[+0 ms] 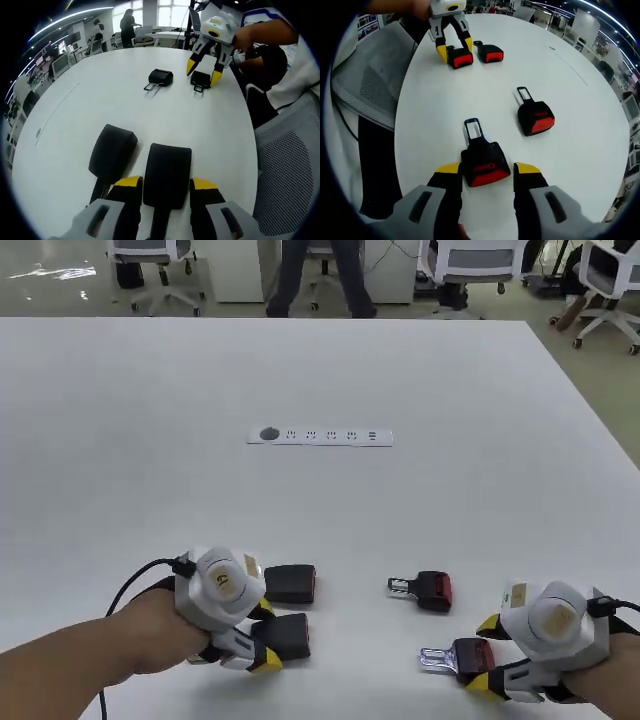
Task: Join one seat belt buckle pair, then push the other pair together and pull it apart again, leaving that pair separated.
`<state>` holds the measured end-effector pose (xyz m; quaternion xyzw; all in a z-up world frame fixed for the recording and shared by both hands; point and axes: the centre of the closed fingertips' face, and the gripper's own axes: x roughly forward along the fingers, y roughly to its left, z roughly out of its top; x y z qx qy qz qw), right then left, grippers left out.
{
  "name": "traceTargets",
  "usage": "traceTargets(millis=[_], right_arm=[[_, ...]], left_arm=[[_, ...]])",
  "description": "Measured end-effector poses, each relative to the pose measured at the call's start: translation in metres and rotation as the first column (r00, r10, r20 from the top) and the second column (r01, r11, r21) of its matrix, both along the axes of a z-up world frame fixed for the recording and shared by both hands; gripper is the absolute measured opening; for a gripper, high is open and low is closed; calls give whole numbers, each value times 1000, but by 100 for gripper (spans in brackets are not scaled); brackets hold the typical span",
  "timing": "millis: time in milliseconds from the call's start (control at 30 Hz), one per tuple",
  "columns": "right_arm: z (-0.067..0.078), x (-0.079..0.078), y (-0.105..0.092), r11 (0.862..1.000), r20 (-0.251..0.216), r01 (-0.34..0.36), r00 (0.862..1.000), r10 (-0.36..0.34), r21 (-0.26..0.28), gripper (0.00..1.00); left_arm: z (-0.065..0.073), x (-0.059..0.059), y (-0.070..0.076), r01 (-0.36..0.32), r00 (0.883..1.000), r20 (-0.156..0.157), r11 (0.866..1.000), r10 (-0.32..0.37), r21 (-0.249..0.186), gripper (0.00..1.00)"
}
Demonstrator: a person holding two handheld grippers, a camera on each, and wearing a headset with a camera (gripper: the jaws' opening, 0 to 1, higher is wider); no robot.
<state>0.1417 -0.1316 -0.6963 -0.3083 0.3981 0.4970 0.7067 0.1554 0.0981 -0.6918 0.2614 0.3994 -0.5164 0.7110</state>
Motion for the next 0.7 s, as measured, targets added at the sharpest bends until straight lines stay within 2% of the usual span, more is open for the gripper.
traceTargets(millis=[133, 300, 433, 700], right_arm=[[0, 1, 0, 1000, -11, -13, 1000, 13, 4, 38], [0, 1, 1, 999, -26, -35, 999, 35, -4, 36], [-2, 3, 0, 1000, -52, -30, 998, 30, 2, 36], [-1, 3, 3, 997, -64, -65, 996, 62, -36, 35]], left_arm=[[-5, 1, 2, 46, 999, -1, 999, -46, 25, 37], [-4, -1, 0, 95, 995, -3, 995, -95, 30, 36], [-2, -4, -2, 172, 985, 14, 984, -173, 49, 35], [-1, -5, -3, 204, 979, 7, 977, -205, 61, 34]])
